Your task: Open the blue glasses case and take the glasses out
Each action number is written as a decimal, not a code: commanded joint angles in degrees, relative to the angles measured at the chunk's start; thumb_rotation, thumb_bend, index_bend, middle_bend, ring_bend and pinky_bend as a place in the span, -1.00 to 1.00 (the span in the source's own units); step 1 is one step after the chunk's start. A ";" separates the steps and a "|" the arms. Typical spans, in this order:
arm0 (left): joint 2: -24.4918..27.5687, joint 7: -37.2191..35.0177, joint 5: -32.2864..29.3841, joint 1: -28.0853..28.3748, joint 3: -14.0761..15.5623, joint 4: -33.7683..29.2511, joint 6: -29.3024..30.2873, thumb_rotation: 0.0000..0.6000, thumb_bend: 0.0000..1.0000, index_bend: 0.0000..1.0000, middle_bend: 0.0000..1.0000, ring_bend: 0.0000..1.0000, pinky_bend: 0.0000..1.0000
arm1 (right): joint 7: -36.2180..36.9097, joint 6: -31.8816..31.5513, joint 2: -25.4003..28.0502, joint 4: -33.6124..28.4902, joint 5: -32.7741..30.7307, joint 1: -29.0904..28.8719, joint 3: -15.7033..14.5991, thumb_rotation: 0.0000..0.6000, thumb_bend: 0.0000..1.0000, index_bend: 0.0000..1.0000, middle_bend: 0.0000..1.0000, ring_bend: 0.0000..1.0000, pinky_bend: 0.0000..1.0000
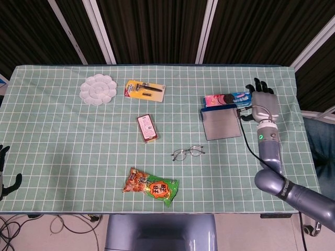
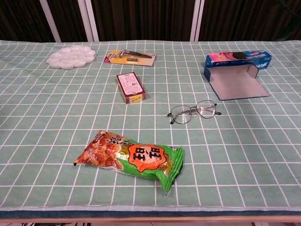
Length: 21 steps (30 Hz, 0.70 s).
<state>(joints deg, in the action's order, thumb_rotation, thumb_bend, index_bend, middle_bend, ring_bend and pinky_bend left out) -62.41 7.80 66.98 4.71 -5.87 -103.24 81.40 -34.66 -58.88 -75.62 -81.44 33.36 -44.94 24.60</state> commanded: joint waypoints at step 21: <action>-0.80 -4.62 7.08 -0.87 0.21 2.54 3.09 1.00 -0.21 -0.88 -1.00 -1.00 -1.00 | 31.81 -28.55 11.74 -16.69 45.96 34.74 -20.57 1.00 -0.53 -0.63 -1.00 -1.00 -0.66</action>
<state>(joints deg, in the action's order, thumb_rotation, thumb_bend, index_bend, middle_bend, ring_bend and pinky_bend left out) -63.28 3.30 73.91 3.88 -5.75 -100.73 84.50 -4.38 -84.93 -62.26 -99.98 76.45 -12.68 6.23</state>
